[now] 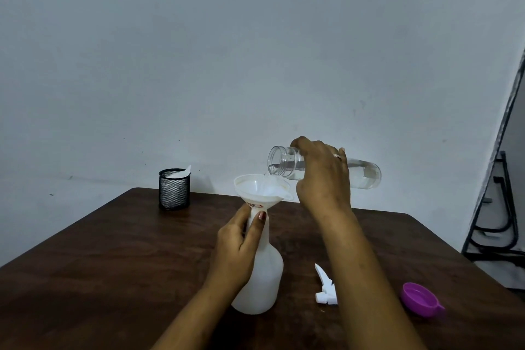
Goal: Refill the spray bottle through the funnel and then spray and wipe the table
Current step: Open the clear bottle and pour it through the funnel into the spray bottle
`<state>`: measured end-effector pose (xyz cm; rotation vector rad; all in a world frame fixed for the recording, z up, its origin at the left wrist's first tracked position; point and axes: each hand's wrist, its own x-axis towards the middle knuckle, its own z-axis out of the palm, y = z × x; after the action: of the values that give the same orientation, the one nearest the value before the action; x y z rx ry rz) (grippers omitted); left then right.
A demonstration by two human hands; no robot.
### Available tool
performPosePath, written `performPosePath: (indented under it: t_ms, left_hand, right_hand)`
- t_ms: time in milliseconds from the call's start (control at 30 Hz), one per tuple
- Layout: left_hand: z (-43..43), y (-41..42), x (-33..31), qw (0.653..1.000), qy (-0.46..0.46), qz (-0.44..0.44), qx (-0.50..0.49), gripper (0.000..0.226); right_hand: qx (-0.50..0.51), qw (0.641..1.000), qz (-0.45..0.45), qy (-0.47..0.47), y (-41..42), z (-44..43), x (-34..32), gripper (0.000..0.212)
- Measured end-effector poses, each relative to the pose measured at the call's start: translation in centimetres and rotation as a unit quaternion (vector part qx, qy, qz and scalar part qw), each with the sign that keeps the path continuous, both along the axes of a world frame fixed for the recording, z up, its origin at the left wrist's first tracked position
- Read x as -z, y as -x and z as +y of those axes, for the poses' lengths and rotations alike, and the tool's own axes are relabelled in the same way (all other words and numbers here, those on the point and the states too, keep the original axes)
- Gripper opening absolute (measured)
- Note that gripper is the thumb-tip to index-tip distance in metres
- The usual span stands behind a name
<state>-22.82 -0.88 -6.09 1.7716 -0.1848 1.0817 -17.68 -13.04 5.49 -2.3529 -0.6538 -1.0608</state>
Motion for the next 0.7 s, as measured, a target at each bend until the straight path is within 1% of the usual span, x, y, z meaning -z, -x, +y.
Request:
performPosePath:
  t_ms: [67, 200, 300, 333, 400, 467, 567, 700]
  left_hand:
    - [-0.04, 0.05, -0.05, 1.0, -0.001, 0.001, -0.003, 0.027]
    - [-0.14, 0.19, -0.16, 1.0, 0.005, 0.009, 0.007, 0.019]
    - [-0.13, 0.15, -0.14, 1.0, 0.007, 0.012, 0.012, 0.02]
    - [-0.04, 0.06, -0.05, 1.0, 0.009, 0.01, 0.013, 0.024]
    - [0.14, -0.25, 0.26, 1.0, 0.008, 0.007, 0.009, 0.038]
    - [0.19, -0.35, 0.38, 1.0, 0.014, 0.006, 0.008, 0.044]
    - [0.06, -0.3, 0.23, 1.0, 0.02, 0.007, 0.015, 0.037]
    - [0.17, -0.23, 0.26, 1.0, 0.018, 0.011, 0.015, 0.034]
  right_hand:
    - [0.001, 1.0, -0.001, 0.001, -0.01, -0.01, 0.01, 0.063]
    - [0.001, 1.0, -0.005, 0.0, -0.11, -0.05, 0.0, 0.063]
    - [0.001, 1.0, -0.006, -0.001, -0.14, -0.08, 0.03, 0.063]
    - [0.001, 1.0, -0.007, -0.001, -0.11, -0.1, 0.01, 0.063]
    - [0.002, 1.0, -0.007, 0.0, -0.08, -0.11, -0.04, 0.063]
    - [0.002, 1.0, -0.008, -0.001, -0.06, -0.09, -0.03, 0.063]
    - [0.002, 1.0, -0.009, -0.002, -0.06, -0.11, 0.03, 0.063]
    - [0.003, 1.0, -0.007, 0.004, 0.0, -0.11, 0.01, 0.062]
